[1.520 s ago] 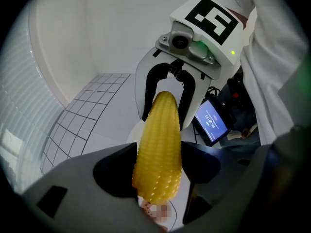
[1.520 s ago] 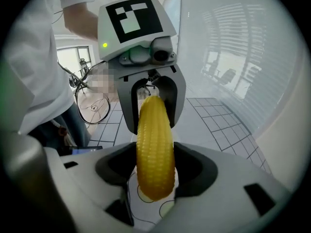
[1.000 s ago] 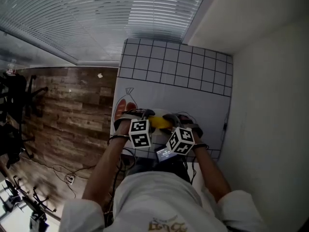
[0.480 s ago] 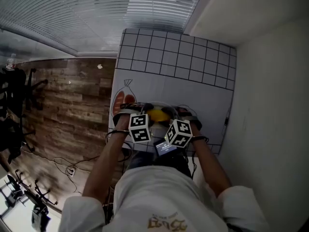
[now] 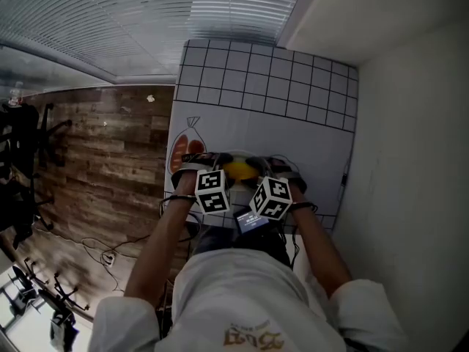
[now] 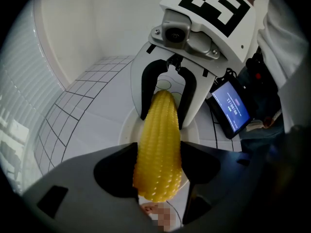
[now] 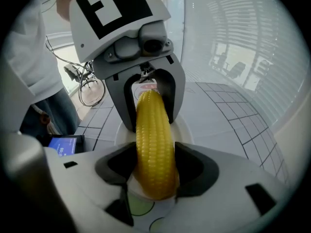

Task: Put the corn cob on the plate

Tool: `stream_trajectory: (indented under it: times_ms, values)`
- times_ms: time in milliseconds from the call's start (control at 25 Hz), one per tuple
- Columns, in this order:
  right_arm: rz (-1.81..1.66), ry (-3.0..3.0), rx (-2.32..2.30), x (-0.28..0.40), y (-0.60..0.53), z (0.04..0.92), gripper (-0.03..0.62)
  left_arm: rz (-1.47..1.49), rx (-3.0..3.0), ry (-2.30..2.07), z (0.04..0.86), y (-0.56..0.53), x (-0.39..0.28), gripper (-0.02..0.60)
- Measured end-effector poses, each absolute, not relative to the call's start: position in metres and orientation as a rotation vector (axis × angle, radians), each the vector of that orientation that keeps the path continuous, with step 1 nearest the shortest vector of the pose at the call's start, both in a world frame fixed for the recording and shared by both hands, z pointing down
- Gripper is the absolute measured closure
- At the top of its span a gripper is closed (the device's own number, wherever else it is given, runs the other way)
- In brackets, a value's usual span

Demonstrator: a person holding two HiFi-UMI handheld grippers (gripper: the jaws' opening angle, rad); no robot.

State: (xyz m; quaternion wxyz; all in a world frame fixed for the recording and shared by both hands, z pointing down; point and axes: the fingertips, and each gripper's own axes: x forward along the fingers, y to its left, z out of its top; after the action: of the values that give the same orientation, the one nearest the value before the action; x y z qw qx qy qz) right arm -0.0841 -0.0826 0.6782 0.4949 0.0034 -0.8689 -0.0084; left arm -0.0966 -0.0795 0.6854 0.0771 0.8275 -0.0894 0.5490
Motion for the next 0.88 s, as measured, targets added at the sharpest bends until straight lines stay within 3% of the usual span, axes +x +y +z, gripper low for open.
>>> stream_trajectory:
  times_ms: [400,480,600,880]
  values:
    - [0.016,-2.117,0.025,-0.0846,-0.0817,0.6775,0.345,1.632,2.481,-0.262,0.6854,-0.0788,-0.0958,0.311]
    - [0.069,-2.119,0.026,-0.0853,-0.0797,0.6756,0.318,1.634,2.485,-0.250,0.6841,-0.0780,-0.0939,0.311]
    - [0.091,-2.126,0.041,-0.0851,-0.0794,0.6738,0.298,1.624,2.499,-0.253,0.6822,-0.0789,-0.0911,0.270]
    - [0.150,-2.130,0.069,-0.0796,-0.0796,0.6720,0.293,1.615,2.518,-0.264,0.6809,-0.0803,-0.0910,0.249]
